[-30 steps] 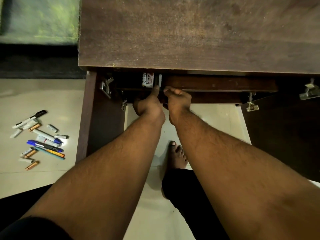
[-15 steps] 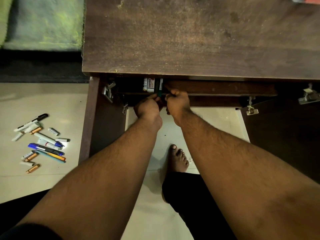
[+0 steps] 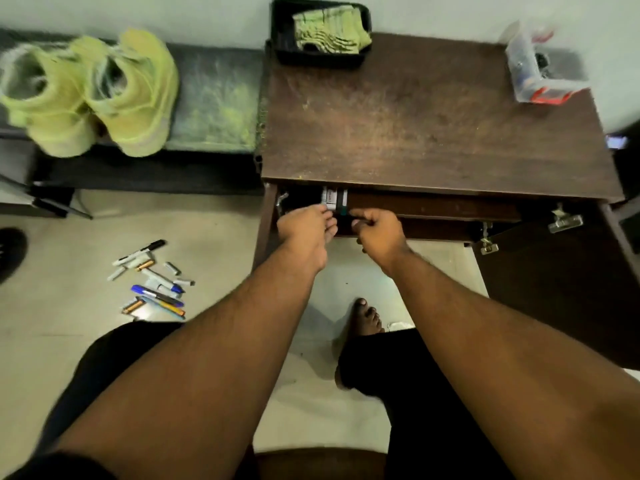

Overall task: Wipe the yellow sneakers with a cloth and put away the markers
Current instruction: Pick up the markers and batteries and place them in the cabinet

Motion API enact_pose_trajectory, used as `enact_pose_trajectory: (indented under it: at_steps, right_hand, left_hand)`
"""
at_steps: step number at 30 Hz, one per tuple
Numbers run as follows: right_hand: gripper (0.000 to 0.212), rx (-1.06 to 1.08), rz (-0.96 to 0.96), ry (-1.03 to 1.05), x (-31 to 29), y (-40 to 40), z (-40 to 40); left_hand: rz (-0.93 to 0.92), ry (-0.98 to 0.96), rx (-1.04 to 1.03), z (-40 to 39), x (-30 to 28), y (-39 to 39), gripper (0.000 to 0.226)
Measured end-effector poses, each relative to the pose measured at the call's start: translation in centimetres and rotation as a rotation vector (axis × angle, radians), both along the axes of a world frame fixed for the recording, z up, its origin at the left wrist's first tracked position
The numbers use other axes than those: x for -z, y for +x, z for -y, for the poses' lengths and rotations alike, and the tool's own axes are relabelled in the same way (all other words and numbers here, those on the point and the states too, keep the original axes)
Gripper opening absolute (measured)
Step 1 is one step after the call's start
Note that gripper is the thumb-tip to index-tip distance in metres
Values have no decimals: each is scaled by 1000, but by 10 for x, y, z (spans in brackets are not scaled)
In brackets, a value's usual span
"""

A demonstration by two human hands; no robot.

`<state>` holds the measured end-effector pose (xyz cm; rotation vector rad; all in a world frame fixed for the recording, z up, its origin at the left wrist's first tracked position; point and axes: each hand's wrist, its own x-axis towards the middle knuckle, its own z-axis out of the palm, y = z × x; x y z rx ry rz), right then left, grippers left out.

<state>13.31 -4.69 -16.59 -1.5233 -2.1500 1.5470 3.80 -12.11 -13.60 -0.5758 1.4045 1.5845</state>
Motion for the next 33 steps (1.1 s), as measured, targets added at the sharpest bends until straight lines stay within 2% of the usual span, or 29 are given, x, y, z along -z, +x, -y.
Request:
enact_pose_trajectory:
  at_steps: [3, 5, 7, 10, 15, 17, 19, 22, 25, 33]
  right_hand:
    - [30, -152, -26, 130, -56, 6, 39]
    - [28, -266, -36, 222, -93, 2, 67]
    - [24, -384, -25, 298, -122, -12, 89]
    - [21, -600, 13, 356, -147, -58, 126]
    - [23, -984, 89, 433, -124, -163, 188]
    - [23, -1183, 141, 467, -94, -202, 215]
    - [26, -1357, 203, 460, -54, -233, 240]
    - [32, -1516, 282, 411, 8, -259, 268]
    - [32, -1579, 349, 330, 72, -270, 283]
    - [39, -1760, 406, 255, 195, -275, 308]
  left_hand:
    - [-108, 83, 158, 47, -68, -14, 21]
    - [-213, 162, 186, 90, -107, -33, 17]
    - [-312, 194, 157, 134, -133, -56, 16]
    - [-381, 174, 40, 215, -134, -95, 15]
    - [-330, -60, -218, 345, -48, -140, 16]
    - [-274, -216, -324, 388, 2, -142, 18]
    - [-207, -358, -336, 424, 56, -135, 20]
    - [-101, -474, -279, 459, 128, -115, 18]
    - [-64, -663, -155, 477, 191, -99, 19]
    - [-253, -1078, 386, 523, 276, -86, 54]
